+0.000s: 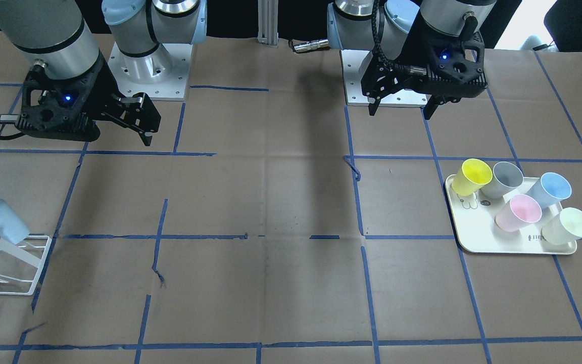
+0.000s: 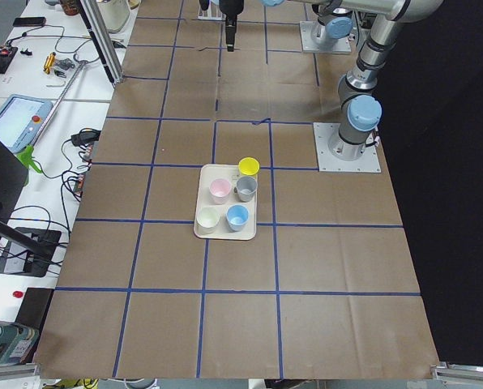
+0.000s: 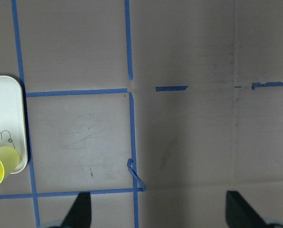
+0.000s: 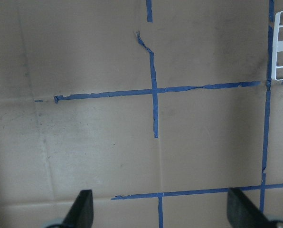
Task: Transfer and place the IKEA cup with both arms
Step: 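Move the right gripper down to the light blue cup on the rack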
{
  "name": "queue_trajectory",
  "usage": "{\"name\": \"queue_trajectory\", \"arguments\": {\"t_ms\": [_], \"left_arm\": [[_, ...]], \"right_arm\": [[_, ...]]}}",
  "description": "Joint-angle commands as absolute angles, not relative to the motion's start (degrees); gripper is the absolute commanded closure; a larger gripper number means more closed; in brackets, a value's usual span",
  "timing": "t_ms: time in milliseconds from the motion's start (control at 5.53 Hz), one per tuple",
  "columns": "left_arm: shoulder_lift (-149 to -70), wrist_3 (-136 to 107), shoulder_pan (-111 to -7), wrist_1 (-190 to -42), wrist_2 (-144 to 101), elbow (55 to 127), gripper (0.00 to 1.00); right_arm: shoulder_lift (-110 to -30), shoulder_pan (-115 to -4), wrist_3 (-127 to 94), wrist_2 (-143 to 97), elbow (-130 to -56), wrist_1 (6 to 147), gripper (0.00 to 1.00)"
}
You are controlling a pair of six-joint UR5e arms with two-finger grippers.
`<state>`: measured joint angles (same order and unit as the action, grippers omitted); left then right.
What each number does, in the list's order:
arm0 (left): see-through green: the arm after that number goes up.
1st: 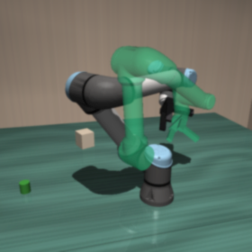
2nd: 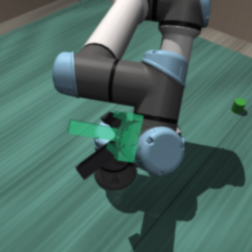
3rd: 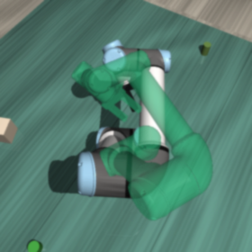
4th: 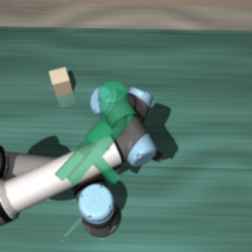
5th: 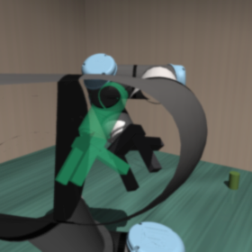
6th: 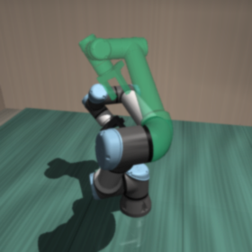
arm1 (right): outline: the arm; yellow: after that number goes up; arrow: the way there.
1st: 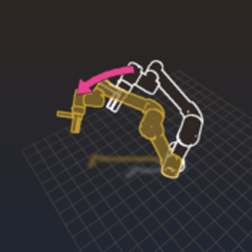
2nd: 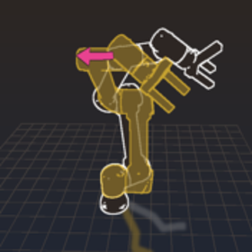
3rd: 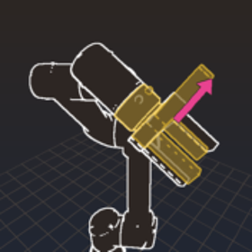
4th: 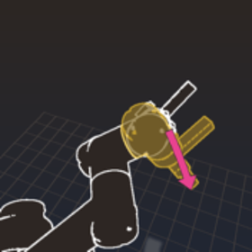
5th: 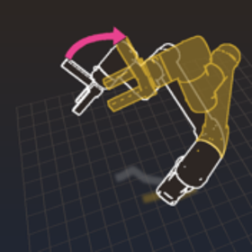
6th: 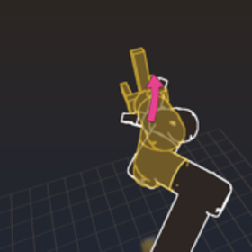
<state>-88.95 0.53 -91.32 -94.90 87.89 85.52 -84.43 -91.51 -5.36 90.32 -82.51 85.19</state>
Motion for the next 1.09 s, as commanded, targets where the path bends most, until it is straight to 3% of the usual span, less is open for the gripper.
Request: {"name": "queue_trajectory", "arguments": {"t_ms": [0, 362, 904], "left_arm": [[-88.9, 0.5, -91.3, -94.9, 87.9, 85.5, 0.01], [-88.9, 0.5, -91.3, -94.9, 87.9, 85.6, 0.01], [-88.9, 0.5, -91.3, -94.9, 87.9, 85.7, 0.01]], "right_arm": [[-84.4, -91.5, -5.5, 90.2, -82.4, 85.3, 0.0], [-84.2, -90.6, -5.0, 90.3, -83.0, 85.5, 0.0], [-81.4, -71.2, 19.9, 91.1, -83.1, 87.9, 0.0]]}}
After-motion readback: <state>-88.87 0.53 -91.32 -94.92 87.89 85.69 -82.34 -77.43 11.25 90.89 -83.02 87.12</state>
